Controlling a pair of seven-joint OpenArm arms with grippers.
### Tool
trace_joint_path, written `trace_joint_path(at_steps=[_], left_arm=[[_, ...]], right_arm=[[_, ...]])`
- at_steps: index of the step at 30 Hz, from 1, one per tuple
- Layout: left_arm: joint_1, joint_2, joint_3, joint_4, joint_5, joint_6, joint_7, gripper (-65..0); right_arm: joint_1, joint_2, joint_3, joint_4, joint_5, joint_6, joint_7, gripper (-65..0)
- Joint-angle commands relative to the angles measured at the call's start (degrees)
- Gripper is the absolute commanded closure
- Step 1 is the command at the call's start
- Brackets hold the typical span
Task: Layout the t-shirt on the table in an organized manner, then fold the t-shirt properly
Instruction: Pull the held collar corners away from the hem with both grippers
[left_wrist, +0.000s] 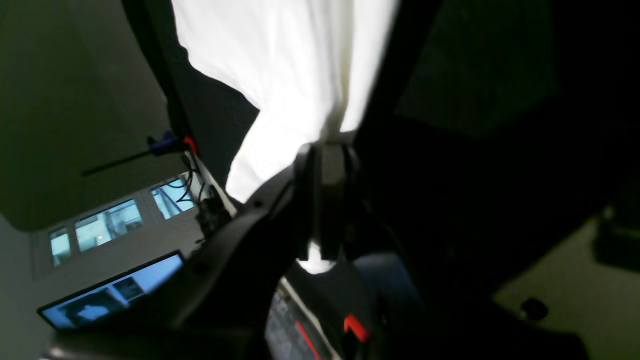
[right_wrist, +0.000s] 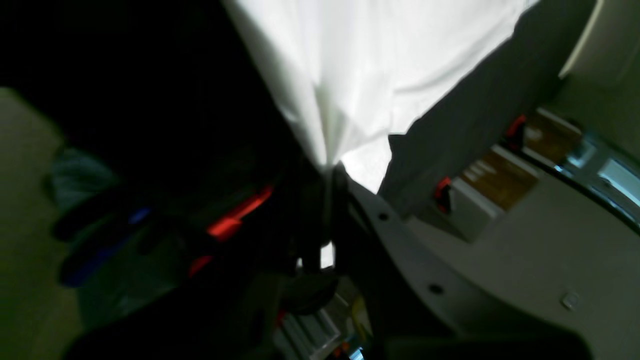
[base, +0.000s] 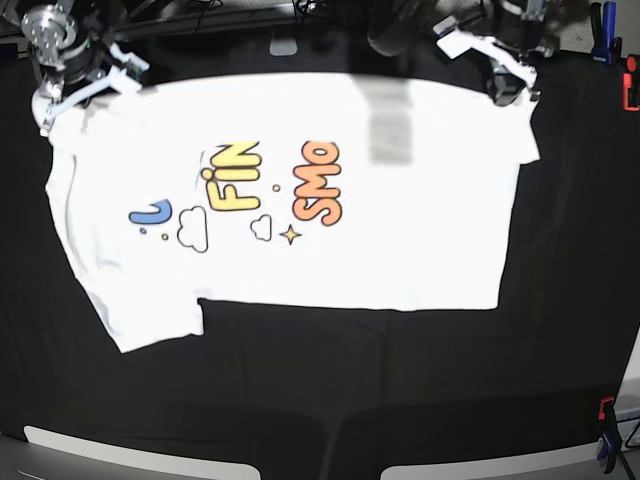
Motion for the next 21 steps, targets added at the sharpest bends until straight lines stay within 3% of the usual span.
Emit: trace_joint_path(at_steps=[1,5,18,21], left_arm=[[1.07,-0.68,-0.20,1.14,0.79,1.36,1.18,0.0],[3.37,-0.72,-0.20,1.18,0.79,1.36,1.14,0.0],[5.25,-0.70,-0.20,1.18,0.59,1.57,0.90,0.0],[5.25,-0.70,-0.20,1.18,0.61,5.22,0.90,0.0]], right_arm=[[-0.81,1.22,0.52,1.31,-1.36,-0.63,-1.51,0.0],[-3.78,1.22,0.52,2.73,-4.24,-0.66,-2.67,0.0],[-6.45,1.07,0.50,3.96,-4.22,-0.63,-2.67,0.0],[-6.45,1.07,0.50,4.52,-4.17,-0.63,-3.19,0.0]])
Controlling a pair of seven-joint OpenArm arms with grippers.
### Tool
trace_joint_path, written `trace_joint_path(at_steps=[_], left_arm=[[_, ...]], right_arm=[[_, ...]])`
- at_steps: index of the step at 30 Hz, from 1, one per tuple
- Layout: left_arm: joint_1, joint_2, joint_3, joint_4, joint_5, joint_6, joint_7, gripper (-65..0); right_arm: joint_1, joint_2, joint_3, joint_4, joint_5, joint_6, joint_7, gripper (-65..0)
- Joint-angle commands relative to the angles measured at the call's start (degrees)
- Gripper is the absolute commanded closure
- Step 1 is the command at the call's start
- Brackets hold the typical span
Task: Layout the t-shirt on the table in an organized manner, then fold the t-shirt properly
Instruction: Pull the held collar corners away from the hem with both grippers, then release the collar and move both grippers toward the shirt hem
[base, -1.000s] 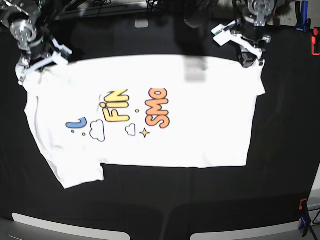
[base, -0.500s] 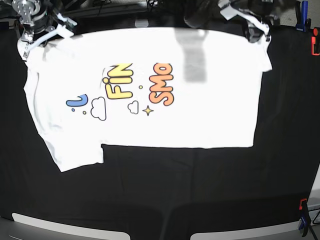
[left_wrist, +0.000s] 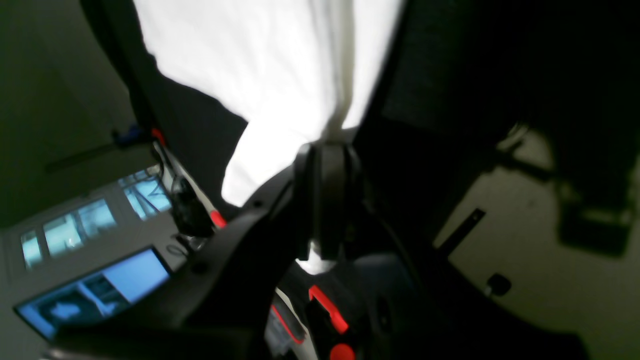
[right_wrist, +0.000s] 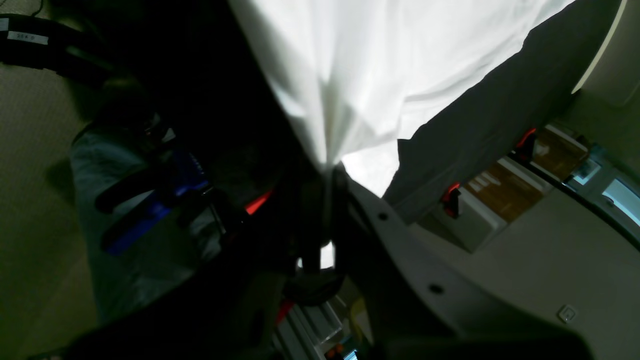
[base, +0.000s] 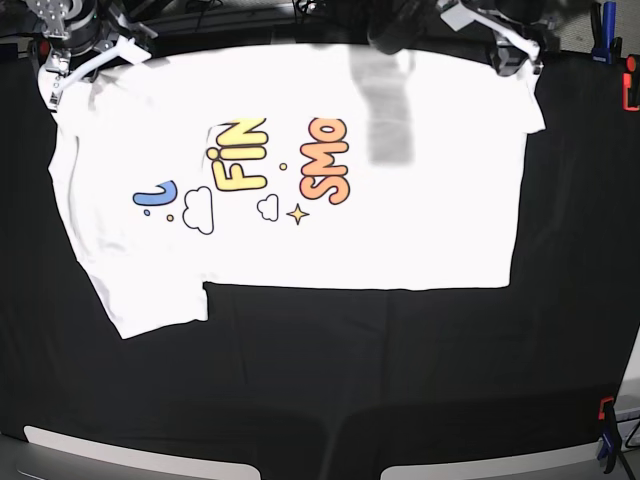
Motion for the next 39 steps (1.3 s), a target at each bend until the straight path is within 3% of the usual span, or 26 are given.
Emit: trace_joint_path(at_steps=[1,2,3,5,8,16,22,26,39], left_arm=[[0.46,-0.63,-0.22,0.92,0.92,2.86,0.35,0.0],[0.46,-0.63,-0.22,0.92,0.92,4.09,0.35,0.0],[0.46,-0.63,-0.22,0.92,0.90,4.50,0.37,-4.9],[0.46,-0.63,-0.22,0.92,0.85,4.61,0.61,-13.6],[0.46,-0.48,-0.22,0.92,-0.92,4.57,1.92,-15.8],[0.48,-0.50,-0.22,0.92,-5.16,4.33,6.78,-15.8],[2.14,-0.52,-0.22,0.92,-2.01,2.27,12.24,-15.7],[4.17,-0.55,-0.22,0.92,0.24,1.09,17.53,-15.7],[3.82,-0.24,-3.41,0.90,0.46,1.16,18.97,-15.7]], right_arm=[[-0.17,0.92,0.46,1.18,-0.70,-0.61,-1.05,0.0],[-0.17,0.92,0.46,1.38,-0.46,-0.59,-1.33,0.0],[-0.17,0.92,0.46,1.55,-0.17,-0.59,-1.66,-4.2],[-0.17,0.92,0.46,1.66,0.68,-0.59,-2.51,-17.1],[-0.20,0.92,0.46,1.66,1.05,-0.57,-3.63,-28.4],[-4.70,0.94,0.46,3.04,0.63,-0.11,-3.39,-28.6],[-8.26,0.92,0.48,5.99,-7.06,-3.89,-3.61,-28.6],[-8.24,0.92,0.48,7.72,-8.26,-4.37,-3.28,-28.6],[-5.46,-0.11,0.63,8.15,-9.73,-6.21,-2.62,-28.6]])
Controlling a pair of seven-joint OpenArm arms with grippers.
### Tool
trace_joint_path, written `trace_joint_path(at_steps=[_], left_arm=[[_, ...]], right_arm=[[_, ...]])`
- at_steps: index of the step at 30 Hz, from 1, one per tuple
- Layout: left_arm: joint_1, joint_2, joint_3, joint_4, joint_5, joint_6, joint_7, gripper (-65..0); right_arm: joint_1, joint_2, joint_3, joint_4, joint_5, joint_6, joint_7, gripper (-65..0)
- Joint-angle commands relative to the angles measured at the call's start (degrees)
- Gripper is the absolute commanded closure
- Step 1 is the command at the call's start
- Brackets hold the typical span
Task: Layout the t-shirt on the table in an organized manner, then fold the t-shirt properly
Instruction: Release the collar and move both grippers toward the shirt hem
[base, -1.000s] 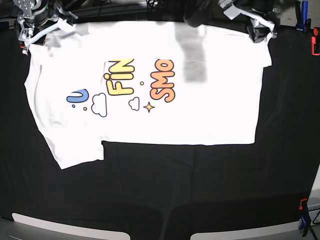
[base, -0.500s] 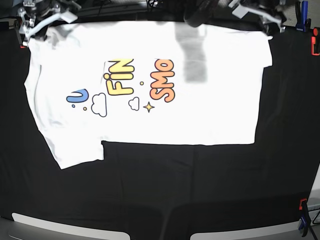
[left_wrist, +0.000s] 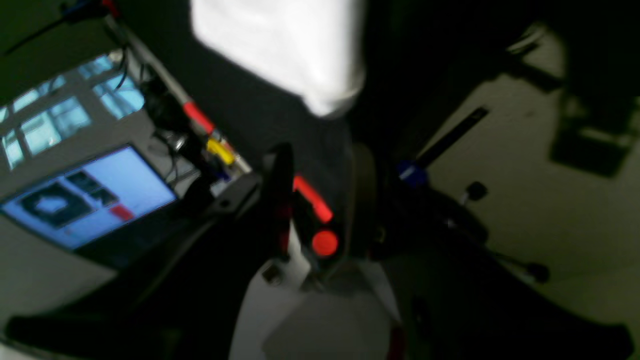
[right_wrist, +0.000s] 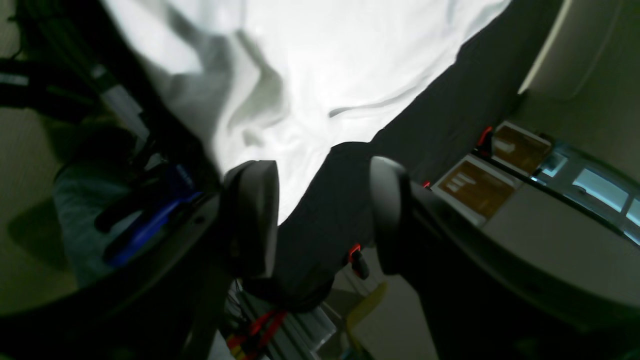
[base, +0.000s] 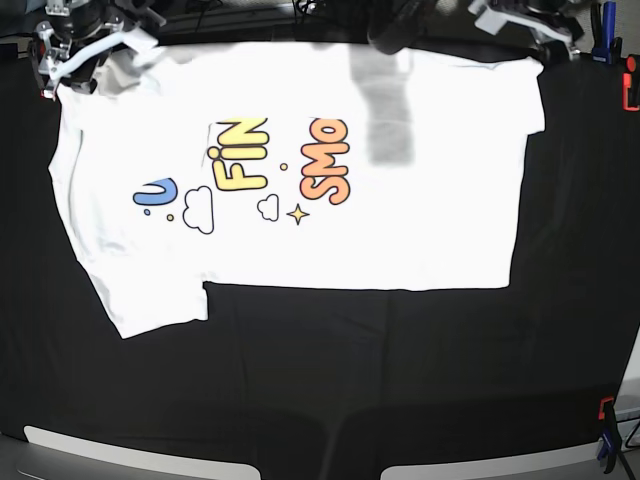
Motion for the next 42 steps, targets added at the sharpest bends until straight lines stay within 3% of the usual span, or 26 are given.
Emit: trace_joint_path(at_steps=[1,6,11,13,18,21,25,31,36,42], left_arm=[[0.35,-0.24,-1.31,0.85,1.40,-0.22,0.98,-15.7],[0.31,-0.07,-8.76,0.85,1.49,0.26,1.05,-15.7],[-0.98,-0.04,-16.11,0.87,2.80,5.25,0.46,-15.7],[-2.75,-0.07,-17.40,0.87,2.45,5.35,0.20,-15.7],[-9.46,-0.07,-17.64,0.87,2.01,5.33,-0.28,-15.7],[-14.75,-0.02,-17.64,0.87,-2.99,5.33,-3.04,-15.7],[-22.03,0.59,-17.64,0.87,-10.01,5.31,-7.23,-15.7],[-30.51,3.54,-17.64,0.87,-15.76,5.33,-11.65,-15.7],[-35.15,7.34,-17.64,0.87,-17.73,5.35,-11.87,-15.7],[-37.55,9.31,-17.64,0.87,-18.67,5.35,-13.29,-15.7]], right_arm=[[0.96,0.28,0.33,0.98,-0.44,-0.59,-0.55,-28.6],[7.48,-1.57,0.31,0.98,2.89,-0.79,-1.03,-28.6],[16.55,-5.51,0.31,0.98,5.40,-0.79,-0.02,-28.6],[20.17,-7.13,0.31,0.98,7.65,-0.76,0.31,-28.6],[27.67,-9.73,0.31,0.87,9.97,-0.79,3.21,-28.6],[33.29,-11.63,0.31,-0.07,10.03,-0.76,6.78,-28.6],[41.20,-15.39,0.31,-2.75,10.69,-0.79,6.80,-28.6],[49.90,-22.45,0.31,-7.13,13.16,-0.81,8.07,-28.6],[52.63,-27.61,0.31,-7.91,12.79,-4.15,8.09,-28.6],[52.59,-32.96,0.31,-7.91,12.33,-4.46,8.48,-28.6]])
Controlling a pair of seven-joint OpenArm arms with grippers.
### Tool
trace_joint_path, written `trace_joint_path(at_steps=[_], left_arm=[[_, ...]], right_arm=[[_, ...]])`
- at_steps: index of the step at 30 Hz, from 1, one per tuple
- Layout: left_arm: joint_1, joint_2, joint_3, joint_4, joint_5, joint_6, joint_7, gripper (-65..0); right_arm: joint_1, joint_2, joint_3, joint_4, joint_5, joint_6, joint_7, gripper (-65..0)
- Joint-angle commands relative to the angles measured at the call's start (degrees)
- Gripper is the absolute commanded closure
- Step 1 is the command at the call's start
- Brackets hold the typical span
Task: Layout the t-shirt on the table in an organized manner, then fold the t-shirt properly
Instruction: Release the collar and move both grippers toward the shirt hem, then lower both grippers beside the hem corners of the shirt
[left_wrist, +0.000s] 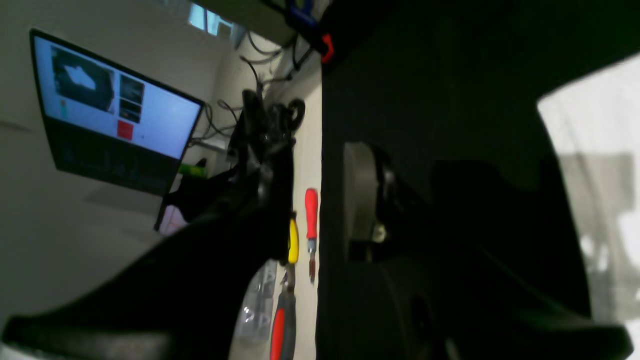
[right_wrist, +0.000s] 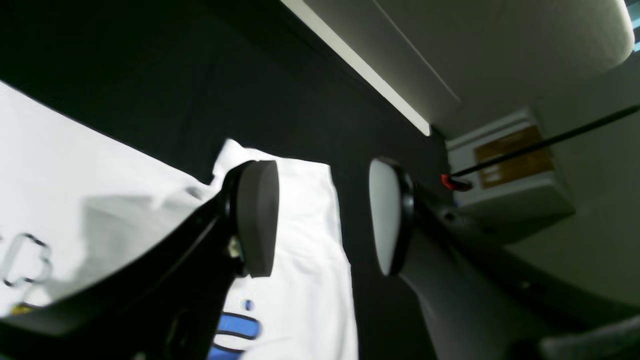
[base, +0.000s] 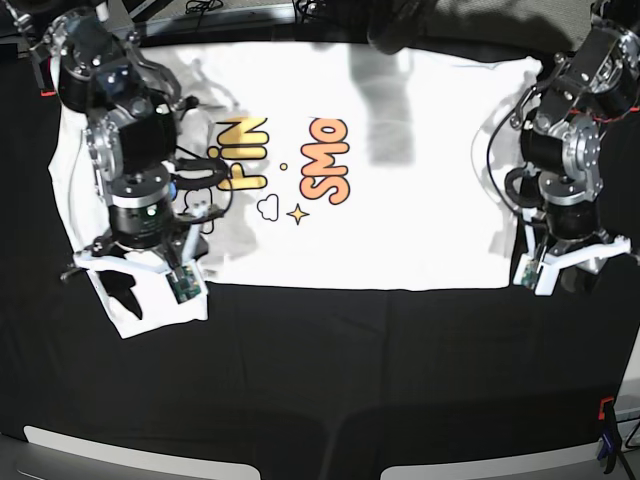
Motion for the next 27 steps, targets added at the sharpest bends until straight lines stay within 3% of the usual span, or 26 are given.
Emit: trace_joint_path(at_steps=[1,4,8,15,20,23,27], left_arm=[[-1.16,-0.70,-0.44,0.87,1.29,1.25,-1.33,-15.7],[-1.22,-0.70,-0.44,0.87,1.36,1.27,-1.51,-15.7],[-1.25,-0.70,-0.44,0.87,1.36,1.27,-1.51,-15.7],[-1.25,-0.72,-0.44,0.87,1.42,1.25,-1.51,-15.7],[-2.43,-0.72,-0.44,0.87,1.86,1.25,-1.57,-15.7],[-4.74,-0.72,-0.44,0.87,1.86,1.25,-1.57,-15.7],[-8.20,-0.72,-0.44,0.87,1.84,1.27,-1.75,-15.7]], right_arm=[[0.79,-0.28,0.46,0.74,-1.46,-0.63,2.05,-28.6],[0.79,-2.19,0.46,0.76,-1.40,-1.40,4.96,-28.6],[0.79,-3.37,0.46,0.76,-0.83,-7.80,2.51,-28.6],[0.79,-3.41,0.46,0.74,-1.51,-7.87,3.15,-28.6],[0.96,-3.43,0.46,0.74,-1.86,-7.87,11.26,-28.6],[1.68,-3.48,0.46,0.74,-5.70,-7.91,15.32,-28.6],[6.14,-3.45,0.46,0.74,-6.01,-7.89,13.68,-28.6]])
